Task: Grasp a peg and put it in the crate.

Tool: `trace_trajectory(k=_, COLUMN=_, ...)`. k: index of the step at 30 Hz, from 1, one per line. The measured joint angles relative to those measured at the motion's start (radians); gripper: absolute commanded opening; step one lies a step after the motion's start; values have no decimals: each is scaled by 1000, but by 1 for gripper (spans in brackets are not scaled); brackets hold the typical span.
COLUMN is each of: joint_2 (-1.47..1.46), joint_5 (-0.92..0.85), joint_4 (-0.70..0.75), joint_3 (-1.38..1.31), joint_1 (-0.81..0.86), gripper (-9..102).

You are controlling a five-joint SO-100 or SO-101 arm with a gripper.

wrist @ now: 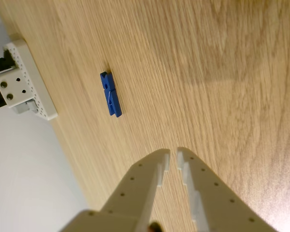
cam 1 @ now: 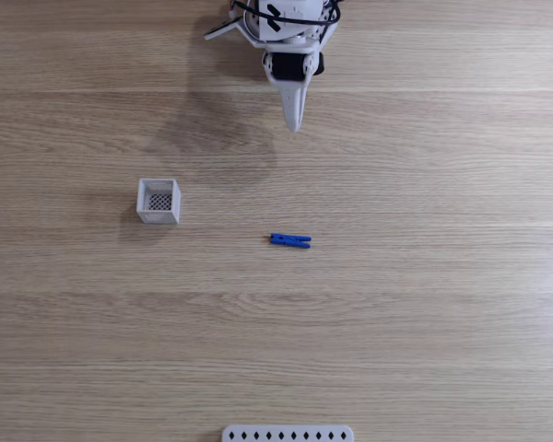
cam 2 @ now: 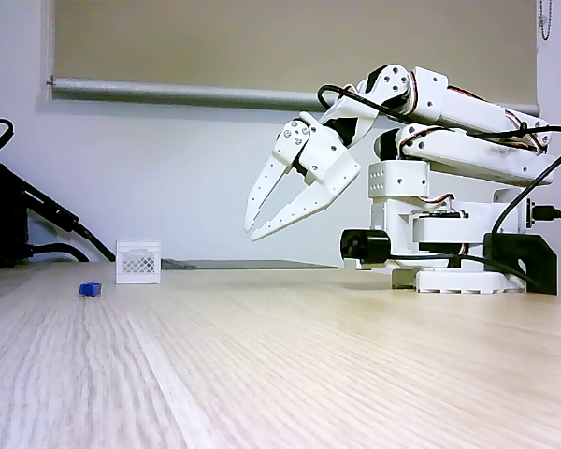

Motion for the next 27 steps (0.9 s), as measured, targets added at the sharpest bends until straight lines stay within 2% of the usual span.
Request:
trace_trajectory(k=24, joint_2=-2, joint_5=0, joint_4=0, joint_3=0, joint_1=-3, gripper=-1)
trace_trajectory(k=27, joint_2=-81, joint_5=0, joint_4=0, joint_3=0, joint_1=-3, gripper=-1)
